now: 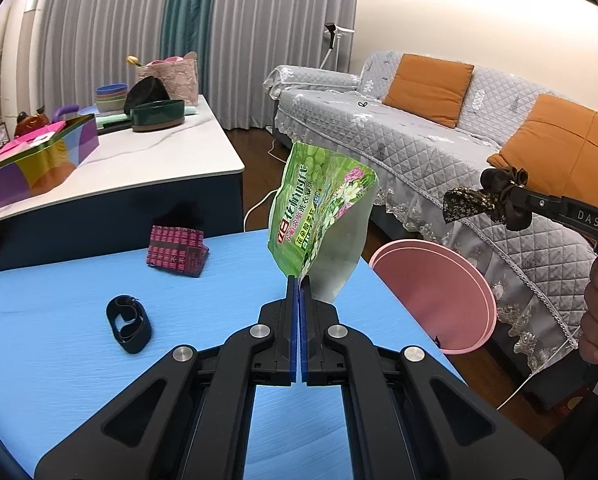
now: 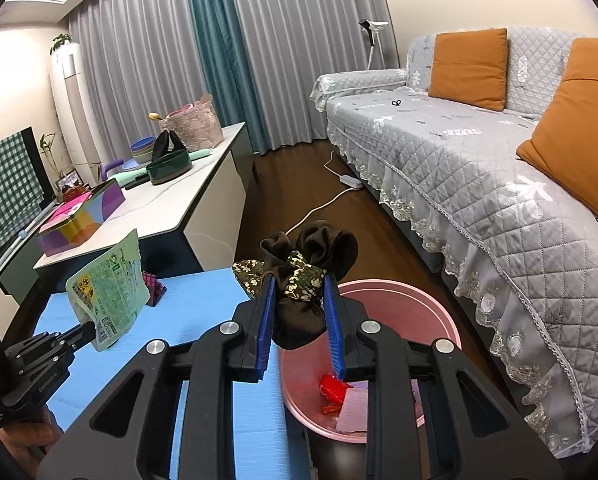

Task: Collect trash
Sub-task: 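Carry the snack packet with the left tool while the right tool carries the scrunchie over the bin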

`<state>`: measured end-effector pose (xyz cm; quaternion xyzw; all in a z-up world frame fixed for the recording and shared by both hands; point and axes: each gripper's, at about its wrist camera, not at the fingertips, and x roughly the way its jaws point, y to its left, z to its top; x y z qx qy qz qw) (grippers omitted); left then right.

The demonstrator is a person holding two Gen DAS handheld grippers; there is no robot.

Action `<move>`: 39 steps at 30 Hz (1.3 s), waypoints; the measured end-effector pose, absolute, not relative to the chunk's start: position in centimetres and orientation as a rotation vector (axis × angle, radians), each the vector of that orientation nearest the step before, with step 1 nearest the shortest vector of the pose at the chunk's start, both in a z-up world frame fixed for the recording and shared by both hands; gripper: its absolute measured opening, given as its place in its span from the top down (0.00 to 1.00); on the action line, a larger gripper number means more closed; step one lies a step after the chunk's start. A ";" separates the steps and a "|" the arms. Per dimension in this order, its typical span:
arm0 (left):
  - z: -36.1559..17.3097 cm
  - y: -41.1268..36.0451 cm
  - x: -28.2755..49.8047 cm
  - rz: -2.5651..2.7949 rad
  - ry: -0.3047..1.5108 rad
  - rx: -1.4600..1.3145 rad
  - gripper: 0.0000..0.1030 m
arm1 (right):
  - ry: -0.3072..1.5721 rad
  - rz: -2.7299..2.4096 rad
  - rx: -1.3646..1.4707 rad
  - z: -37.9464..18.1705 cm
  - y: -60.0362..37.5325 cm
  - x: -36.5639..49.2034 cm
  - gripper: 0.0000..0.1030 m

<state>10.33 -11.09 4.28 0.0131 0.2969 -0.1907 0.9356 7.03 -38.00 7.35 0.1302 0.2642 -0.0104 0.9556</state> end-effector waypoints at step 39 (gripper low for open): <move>1.5 -25.8 14.8 -0.619 0.681 0.064 1.00 | 0.644 -0.215 0.301 1.6 -45.2 9.3 0.76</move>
